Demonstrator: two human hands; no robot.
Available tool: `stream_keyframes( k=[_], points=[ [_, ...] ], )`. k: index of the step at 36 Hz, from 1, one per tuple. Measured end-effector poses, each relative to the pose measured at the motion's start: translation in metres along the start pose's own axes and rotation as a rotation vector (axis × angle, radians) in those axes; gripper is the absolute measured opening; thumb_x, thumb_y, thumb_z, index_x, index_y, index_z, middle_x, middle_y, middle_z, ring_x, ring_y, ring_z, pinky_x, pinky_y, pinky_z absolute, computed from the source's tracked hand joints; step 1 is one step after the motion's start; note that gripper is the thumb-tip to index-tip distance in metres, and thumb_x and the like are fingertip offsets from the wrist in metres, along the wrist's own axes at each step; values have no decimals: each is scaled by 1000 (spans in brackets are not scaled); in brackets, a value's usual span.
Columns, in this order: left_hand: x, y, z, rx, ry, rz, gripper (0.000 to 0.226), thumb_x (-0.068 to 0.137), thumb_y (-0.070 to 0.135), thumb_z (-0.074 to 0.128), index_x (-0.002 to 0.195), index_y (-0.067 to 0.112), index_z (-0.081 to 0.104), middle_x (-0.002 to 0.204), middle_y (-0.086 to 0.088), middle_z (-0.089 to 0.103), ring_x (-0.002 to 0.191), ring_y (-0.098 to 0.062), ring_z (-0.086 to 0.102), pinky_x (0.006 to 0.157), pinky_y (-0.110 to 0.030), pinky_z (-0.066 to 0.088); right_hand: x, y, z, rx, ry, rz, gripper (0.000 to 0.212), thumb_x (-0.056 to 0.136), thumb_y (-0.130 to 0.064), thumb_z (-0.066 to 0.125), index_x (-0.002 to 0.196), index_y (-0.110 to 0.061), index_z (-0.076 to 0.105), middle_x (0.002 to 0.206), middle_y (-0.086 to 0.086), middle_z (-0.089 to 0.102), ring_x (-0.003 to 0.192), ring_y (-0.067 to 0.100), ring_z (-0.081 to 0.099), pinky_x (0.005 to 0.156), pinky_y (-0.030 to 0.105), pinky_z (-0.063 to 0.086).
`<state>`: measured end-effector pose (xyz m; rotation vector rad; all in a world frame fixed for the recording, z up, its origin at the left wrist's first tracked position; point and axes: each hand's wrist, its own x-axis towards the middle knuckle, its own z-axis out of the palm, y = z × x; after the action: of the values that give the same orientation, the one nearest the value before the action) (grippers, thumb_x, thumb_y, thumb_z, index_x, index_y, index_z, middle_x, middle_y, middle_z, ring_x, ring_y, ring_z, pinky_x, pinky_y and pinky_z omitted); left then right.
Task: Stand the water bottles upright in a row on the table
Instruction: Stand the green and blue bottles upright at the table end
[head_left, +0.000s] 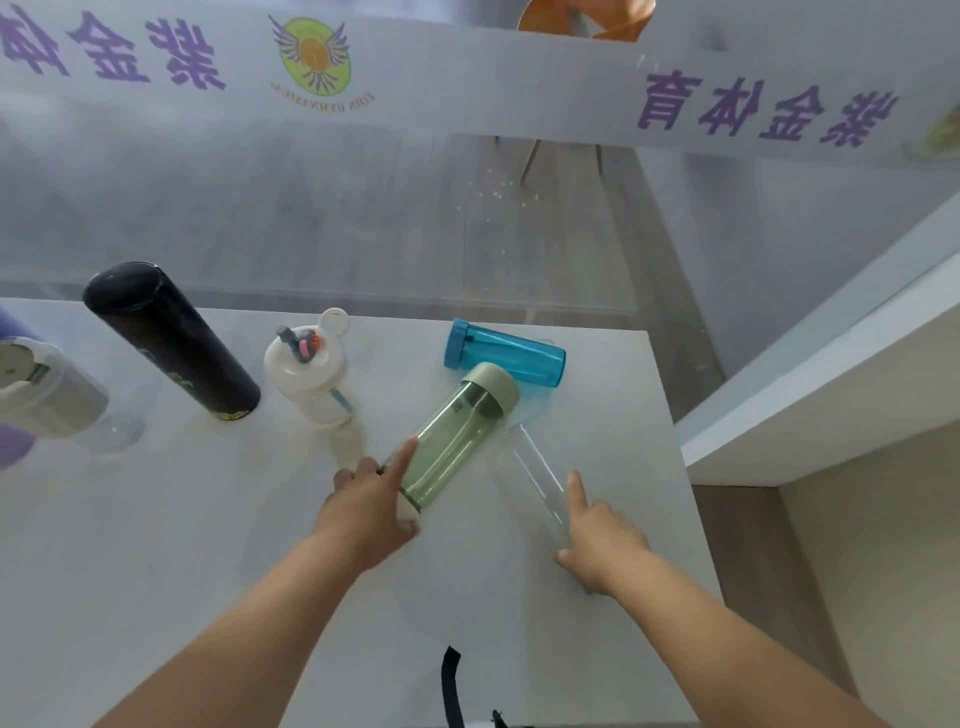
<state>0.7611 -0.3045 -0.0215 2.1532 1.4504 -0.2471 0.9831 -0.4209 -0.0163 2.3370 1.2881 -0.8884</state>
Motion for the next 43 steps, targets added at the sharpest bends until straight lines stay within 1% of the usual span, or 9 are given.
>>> stream_keyframes(
  k=[7,10,13,19,25,29,36,40,43],
  points=[
    [-9,6,-22,-101,125,60,84,71,41,67,140,40,20,116,-4,45,107,-27,40,89,-35,44,-9,4,-16,85,143,11,79,86,-32,54,149,-19,9,129,17,45,113,34,50,89,39,45],
    [-11,13,-42,-140,188,106,81,68,40,71,137,36,28,117,-4,48,109,-28,43,91,-37,45,-14,6,-28,124,249,-3,60,83,-32,58,134,-16,31,121,14,47,104,31,52,83,36,47],
    [-14,25,-63,-193,262,136,79,66,37,73,135,34,33,118,-4,47,106,-27,45,90,-37,45,-19,8,-42,154,347,-22,47,81,-33,60,121,-17,40,113,10,48,93,26,52,81,34,50],
    [-20,46,-100,-252,373,234,76,67,36,76,130,30,33,118,-3,44,101,-23,47,87,-36,48,-28,8,-69,194,539,-83,58,84,-40,66,131,-20,39,119,5,48,95,16,53,79,22,46],
    [-23,54,-127,-229,436,274,70,70,38,76,128,25,40,127,-1,41,100,-14,36,83,-25,40,-31,-4,-89,248,656,-187,51,79,-40,73,117,-19,46,107,2,51,86,17,56,80,23,52],
    [-22,57,-138,-185,421,276,71,70,43,75,129,26,39,130,1,44,101,-14,42,82,-26,47,-30,-15,-101,246,672,-257,48,77,-42,75,109,-21,45,97,-3,48,83,16,55,77,20,51],
    [-18,58,-146,-50,380,236,73,68,53,73,128,25,41,126,1,53,104,-19,53,85,-32,54,-26,-32,-114,199,618,-341,58,75,-42,77,118,-19,46,110,1,55,92,15,53,81,24,51],
    [-16,56,-146,-8,374,214,73,71,57,68,131,27,39,130,2,52,108,-20,53,85,-33,54,-23,-37,-117,155,571,-354,58,76,-42,76,120,-17,46,112,3,54,89,14,48,76,21,43],
    [-15,53,-146,35,387,215,73,75,60,63,135,28,36,140,4,43,123,-24,43,95,-38,48,-21,-40,-117,138,554,-371,59,78,-41,74,124,-17,45,116,4,54,93,15,48,80,22,43]
  ],
)
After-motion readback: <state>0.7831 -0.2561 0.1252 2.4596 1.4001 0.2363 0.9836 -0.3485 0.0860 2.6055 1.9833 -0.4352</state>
